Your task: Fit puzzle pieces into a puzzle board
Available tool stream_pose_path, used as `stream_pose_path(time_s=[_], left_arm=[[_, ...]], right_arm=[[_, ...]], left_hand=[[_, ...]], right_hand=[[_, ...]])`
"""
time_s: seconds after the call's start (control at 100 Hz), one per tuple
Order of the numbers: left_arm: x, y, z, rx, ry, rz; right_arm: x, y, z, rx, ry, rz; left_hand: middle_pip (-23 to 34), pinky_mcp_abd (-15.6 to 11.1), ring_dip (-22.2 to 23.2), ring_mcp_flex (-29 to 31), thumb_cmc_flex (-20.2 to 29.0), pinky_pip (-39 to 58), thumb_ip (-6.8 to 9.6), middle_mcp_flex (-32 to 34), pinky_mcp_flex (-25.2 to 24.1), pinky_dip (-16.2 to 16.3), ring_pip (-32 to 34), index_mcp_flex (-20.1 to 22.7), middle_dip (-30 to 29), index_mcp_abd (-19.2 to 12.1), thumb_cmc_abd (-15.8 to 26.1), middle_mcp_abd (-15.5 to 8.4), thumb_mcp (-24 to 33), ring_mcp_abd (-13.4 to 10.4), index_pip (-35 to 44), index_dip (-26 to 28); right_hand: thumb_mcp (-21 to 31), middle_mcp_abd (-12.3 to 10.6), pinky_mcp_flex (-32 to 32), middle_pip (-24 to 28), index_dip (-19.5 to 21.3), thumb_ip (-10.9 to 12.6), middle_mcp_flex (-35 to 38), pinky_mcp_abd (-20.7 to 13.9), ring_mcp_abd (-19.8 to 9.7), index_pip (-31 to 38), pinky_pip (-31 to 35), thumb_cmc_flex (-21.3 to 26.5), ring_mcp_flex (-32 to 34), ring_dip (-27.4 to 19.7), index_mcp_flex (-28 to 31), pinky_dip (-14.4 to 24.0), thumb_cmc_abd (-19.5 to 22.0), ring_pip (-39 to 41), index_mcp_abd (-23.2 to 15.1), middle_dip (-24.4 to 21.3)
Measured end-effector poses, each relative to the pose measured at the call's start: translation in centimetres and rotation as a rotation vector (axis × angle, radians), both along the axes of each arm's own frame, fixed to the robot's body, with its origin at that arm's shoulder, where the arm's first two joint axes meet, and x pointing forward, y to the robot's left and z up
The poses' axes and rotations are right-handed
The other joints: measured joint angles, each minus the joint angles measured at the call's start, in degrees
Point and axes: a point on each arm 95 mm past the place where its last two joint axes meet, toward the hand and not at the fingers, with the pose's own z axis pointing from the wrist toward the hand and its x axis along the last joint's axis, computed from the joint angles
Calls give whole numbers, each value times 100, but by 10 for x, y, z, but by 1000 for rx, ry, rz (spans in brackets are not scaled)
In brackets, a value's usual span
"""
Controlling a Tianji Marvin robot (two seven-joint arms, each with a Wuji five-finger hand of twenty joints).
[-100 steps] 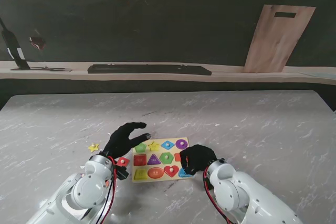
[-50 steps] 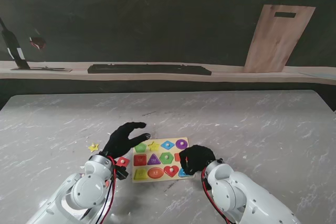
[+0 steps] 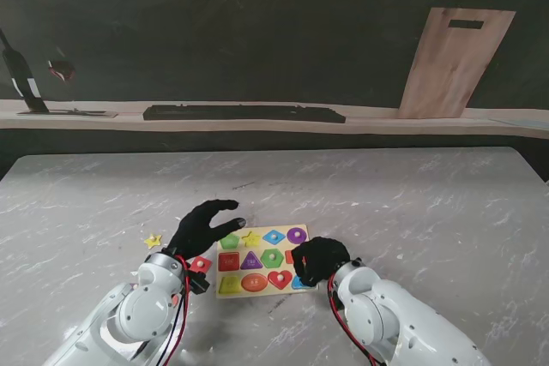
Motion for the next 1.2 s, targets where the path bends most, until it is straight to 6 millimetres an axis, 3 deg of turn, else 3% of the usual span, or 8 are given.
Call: stream_pose_path(time_s=[0.61,0.83,0.87,1.2], left_arm=[[0,0,0,1,1,0],[0,0,0,1,1,0],[0,0,0,1,1,0],[0,0,0,0,2,0]], right_arm=[[-1,2,-2,-114,-117,150],[-1,0,-2,-117,-117,170],[-2,0,-2,-124,-121,176],[-6,-4,-4,-138,-151,184]], left_hand=[[0,0,0,0,0,0,0,0,0,0,0,0,-1,0,1,0,0,0,0,0],[0,0,0,0,0,0,0,0,0,0,0,0,-1,0,1,0,0,0,0,0],[0,0,0,0,0,0,0,0,0,0,0,0,-1,0,1,0,0,0,0,0],[0,0,0,0,0,-1,0,0,0,0,0,0,-1,0,1,0,0,0,0,0]], right_hand=[[-43,-25,-7,221,315,43,-221,-6,-61,7,4,-126,-7,51,-315,13,306,136,-297,162],[-76,-38,-7,318,450,169,-375,-8,-63,12,5,-128,-11,79,-498,13,423,218,-318,266],[-113,-38,-12,374,461,271,-441,-8,-66,21,6,-232,-17,121,-557,55,446,272,-338,293],[-737,-10,-78,587,1182,253,-795,-8,-131,-47,70,-931,-125,236,-848,212,801,564,-317,756]])
